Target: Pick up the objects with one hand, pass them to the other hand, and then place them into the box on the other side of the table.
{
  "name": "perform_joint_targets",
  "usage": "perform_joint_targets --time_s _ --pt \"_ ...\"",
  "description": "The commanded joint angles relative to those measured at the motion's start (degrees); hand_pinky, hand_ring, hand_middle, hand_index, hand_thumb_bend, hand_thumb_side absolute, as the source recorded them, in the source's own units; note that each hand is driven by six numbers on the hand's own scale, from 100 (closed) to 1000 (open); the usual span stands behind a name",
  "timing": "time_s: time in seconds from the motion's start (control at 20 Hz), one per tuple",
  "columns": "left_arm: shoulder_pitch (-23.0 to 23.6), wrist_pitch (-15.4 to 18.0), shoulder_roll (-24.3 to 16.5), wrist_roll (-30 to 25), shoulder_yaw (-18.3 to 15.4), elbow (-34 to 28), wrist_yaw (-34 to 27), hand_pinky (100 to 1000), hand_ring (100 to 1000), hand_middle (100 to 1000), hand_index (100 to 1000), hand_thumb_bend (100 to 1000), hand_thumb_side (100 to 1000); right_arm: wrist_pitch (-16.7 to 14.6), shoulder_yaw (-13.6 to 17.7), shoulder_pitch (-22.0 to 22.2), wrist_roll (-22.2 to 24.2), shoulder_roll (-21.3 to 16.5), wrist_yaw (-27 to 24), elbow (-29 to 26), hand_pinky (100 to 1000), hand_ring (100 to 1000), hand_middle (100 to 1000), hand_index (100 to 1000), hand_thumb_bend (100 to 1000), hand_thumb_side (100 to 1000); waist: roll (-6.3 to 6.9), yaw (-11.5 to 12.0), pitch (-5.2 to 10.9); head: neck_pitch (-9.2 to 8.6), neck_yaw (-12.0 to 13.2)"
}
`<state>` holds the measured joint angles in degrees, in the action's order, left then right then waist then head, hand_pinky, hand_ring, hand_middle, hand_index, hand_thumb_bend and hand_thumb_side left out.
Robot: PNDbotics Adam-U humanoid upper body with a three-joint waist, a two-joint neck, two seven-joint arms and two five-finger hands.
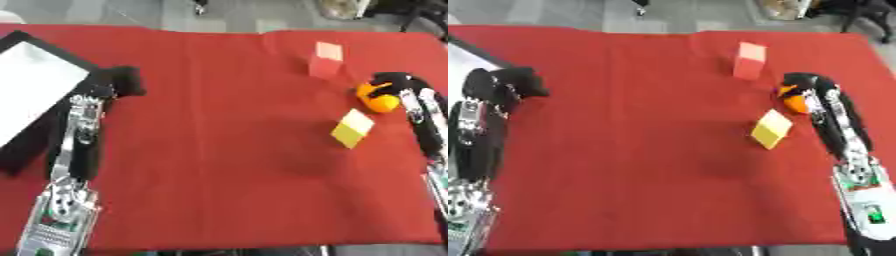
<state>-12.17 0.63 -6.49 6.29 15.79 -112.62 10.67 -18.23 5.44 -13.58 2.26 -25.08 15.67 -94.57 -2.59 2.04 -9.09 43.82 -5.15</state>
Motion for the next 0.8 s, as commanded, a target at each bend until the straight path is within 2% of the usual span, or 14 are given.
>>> perform_joint_targets --time_s 0.05,0.35,0.7,0.8 --pt "-0.5 0.0 -0.6 -0.3 0.2 -0.9 0.0 757 603 592 729 325 1000 -2.2 -0.7 -2.5 0.1 -6.1 2.5 3.8 799 670 717 811 100 1000 0.07 0.2 0.74 0.30 -1.1" --pt "-0.5 -0.1 -0.6 -0.4 0.2 -1.0 -0.1 757 603 593 729 324 1000 -6.8 -4.2 -7.6 3.1 -11.3 5.0 13.0 822 743 787 863 100 1000 0.22 0.7 0.77 0.30 -2.7" --pt "-0.4 -0.2 -0.6 -0.6 0.4 -1.0 -0.2 757 604 593 730 323 1000 -11.4 -7.5 -13.1 9.1 -12.9 10.5 21.9 845 802 841 910 100 1000 0.33 0.9 0.79 0.30 -3.3" --pt "-0.4 -0.2 -0.6 -0.7 0.4 -1.0 -0.2 757 604 593 730 324 1000 -12.6 -8.3 -14.3 10.7 -12.8 12.4 23.9 848 809 849 923 145 1000 0.35 1.0 0.80 0.30 -3.4"
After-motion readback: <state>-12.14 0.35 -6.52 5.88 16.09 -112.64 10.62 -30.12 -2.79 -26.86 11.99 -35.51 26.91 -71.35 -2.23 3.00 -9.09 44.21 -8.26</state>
